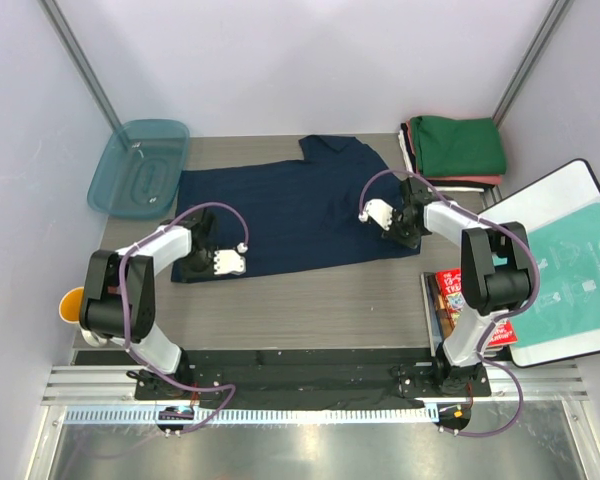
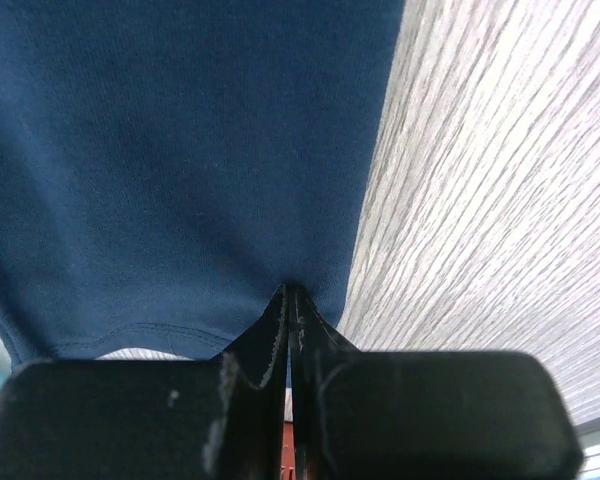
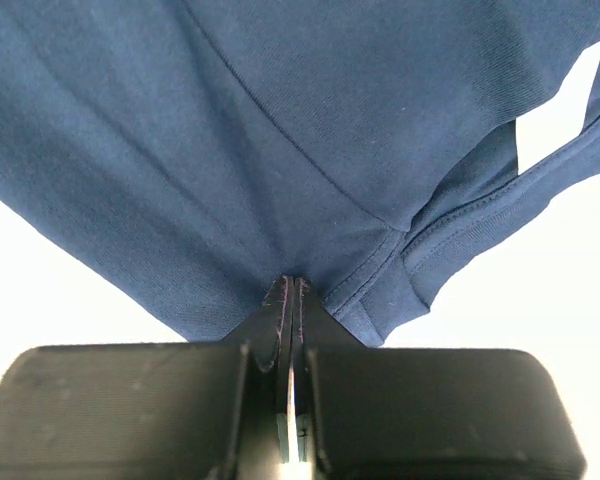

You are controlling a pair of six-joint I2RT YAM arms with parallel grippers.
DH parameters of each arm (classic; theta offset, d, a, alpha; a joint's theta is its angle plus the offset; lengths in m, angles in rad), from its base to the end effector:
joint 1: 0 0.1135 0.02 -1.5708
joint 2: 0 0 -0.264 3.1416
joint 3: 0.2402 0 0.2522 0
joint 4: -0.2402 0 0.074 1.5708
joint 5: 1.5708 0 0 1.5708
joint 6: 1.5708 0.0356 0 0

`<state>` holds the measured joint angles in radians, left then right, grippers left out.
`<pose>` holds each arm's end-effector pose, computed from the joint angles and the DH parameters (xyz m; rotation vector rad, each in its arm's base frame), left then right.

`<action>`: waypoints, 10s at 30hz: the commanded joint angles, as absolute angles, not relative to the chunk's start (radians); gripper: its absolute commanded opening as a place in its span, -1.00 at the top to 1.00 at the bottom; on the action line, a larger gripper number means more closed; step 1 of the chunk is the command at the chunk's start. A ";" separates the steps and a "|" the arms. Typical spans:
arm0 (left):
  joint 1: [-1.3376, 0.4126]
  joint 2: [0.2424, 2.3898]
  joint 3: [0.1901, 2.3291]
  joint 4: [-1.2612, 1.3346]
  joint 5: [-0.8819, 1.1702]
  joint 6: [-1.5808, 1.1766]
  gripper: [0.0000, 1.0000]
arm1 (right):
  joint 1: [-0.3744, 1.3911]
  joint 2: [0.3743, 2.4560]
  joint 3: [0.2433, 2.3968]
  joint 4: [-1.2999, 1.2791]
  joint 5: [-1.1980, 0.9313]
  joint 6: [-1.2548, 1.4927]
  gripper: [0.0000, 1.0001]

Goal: Fold and stack the t-shirts
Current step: Fold the tshirt

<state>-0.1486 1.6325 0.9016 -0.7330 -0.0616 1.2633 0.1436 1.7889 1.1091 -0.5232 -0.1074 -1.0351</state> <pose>0.2678 -0.0379 0.1492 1.9936 2.3463 0.1676 0.3406 0.0531 0.1618 -1.5586 2.2814 -0.0876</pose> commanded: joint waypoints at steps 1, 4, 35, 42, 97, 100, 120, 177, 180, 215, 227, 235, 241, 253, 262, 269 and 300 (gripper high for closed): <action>-0.117 1.666 0.825 -0.761 -0.089 1.295 1.00 | 0.120 1.763 1.052 -0.546 -0.005 -1.114 0.98; -0.117 1.605 0.854 -0.825 -0.052 1.267 1.00 | 0.120 1.744 1.060 -0.548 -0.005 -1.120 0.97; -0.104 1.654 1.141 -0.526 -0.195 1.101 -1.00 | 0.370 2.118 1.867 -0.684 -0.276 -0.739 -0.02; -0.100 1.706 1.135 -0.509 -0.218 1.082 -1.00 | 0.390 2.144 1.848 -0.654 -0.270 -0.719 -0.01; -0.106 1.844 1.150 -0.354 -0.324 0.999 -1.00 | 0.439 2.203 1.835 -0.523 -0.218 -0.787 0.97; -0.107 1.847 1.155 -0.353 -0.322 0.999 -1.00 | 0.449 2.183 1.809 -0.492 -0.218 -0.788 0.98; -0.115 1.853 1.152 -0.353 -0.318 0.986 -1.00 | 0.486 2.089 1.720 -0.210 -0.049 -0.706 0.46; -0.124 1.893 1.166 -0.350 -0.311 0.979 -1.00 | 0.506 2.220 1.809 -0.442 -0.183 -0.799 0.98; -0.126 1.893 1.167 -0.353 -0.311 0.977 -1.00 | 0.506 2.215 1.828 -0.440 -0.163 -0.799 0.47; -0.124 1.937 1.213 -0.360 -0.310 0.983 -1.00 | 0.477 2.290 1.888 -0.486 -0.141 -0.868 0.73; -0.127 1.959 1.236 -0.360 -0.304 0.969 -1.00 | 0.477 2.229 1.894 -0.503 -0.172 -0.903 0.90; -0.135 1.968 1.242 -0.362 -0.310 0.965 -1.00 | 0.489 2.209 1.879 -0.503 -0.233 -0.934 0.92; -0.135 1.974 1.246 -0.364 -0.314 0.966 -1.00 | 0.499 2.206 1.894 -0.497 -0.258 -0.927 0.97; -0.140 1.979 1.253 -0.370 -0.313 0.953 -1.00 | 0.502 2.172 1.876 -0.414 -0.261 -0.894 0.98; -0.143 1.977 1.250 -0.373 -0.311 0.943 -1.00 | 0.523 2.169 1.729 -0.155 -0.037 -0.881 0.10; -0.144 1.974 1.250 -0.377 -0.311 0.948 -0.99 | 0.519 2.144 1.666 0.106 0.171 -0.827 -0.07; -0.186 1.842 1.206 -0.498 -0.371 0.968 -1.00 | 0.178 2.496 2.237 -0.764 -0.509 -0.511 -0.09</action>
<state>-0.1772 1.8988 1.2114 -0.4599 -0.3889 0.9867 0.1780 2.5088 2.2223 -0.7418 -0.4553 -0.5198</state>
